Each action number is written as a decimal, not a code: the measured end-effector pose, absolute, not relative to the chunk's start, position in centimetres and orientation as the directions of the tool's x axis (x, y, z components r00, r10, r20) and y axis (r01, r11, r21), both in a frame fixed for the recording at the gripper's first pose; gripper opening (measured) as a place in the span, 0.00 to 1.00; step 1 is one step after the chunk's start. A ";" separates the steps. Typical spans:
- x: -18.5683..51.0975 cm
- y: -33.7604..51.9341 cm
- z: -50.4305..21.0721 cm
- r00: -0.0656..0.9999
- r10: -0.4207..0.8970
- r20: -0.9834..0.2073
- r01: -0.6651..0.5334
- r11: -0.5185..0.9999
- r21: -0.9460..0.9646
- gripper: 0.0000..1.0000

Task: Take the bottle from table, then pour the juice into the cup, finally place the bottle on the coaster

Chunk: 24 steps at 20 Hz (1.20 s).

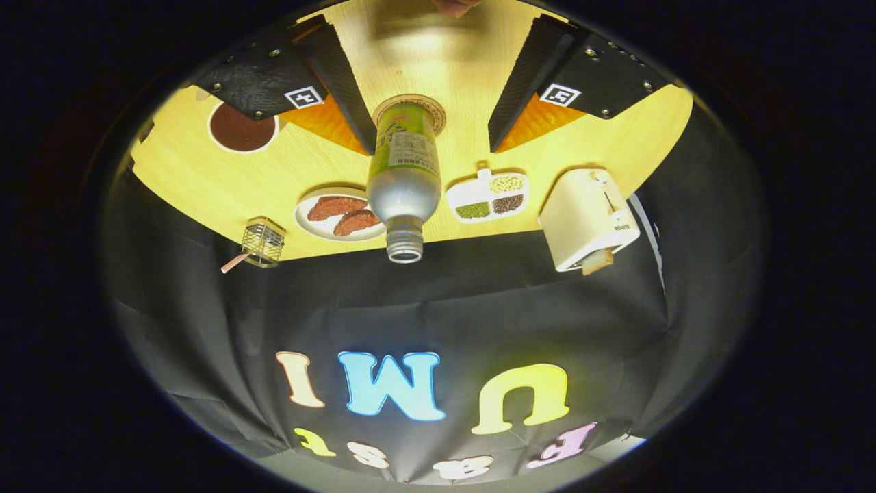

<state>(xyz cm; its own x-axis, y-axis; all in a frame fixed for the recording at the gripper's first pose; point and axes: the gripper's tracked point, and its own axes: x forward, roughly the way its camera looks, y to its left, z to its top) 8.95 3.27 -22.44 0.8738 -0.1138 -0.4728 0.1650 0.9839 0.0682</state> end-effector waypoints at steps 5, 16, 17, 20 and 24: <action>7.7 3.5 -16.3 0.923 -0.085 -0.374 0.119 0.990 0.070 0.99; 2.6 2.7 -5.6 0.984 0.006 -0.177 0.013 0.994 0.104 0.99; 2.2 2.8 -5.0 0.986 0.009 -0.168 0.008 0.995 0.099 0.99; 1.2 2.9 -3.8 0.990 0.021 -0.143 -0.009 0.996 0.083 0.99; 0.5 3.0 -2.9 0.991 0.034 -0.128 -0.025 0.997 0.076 0.99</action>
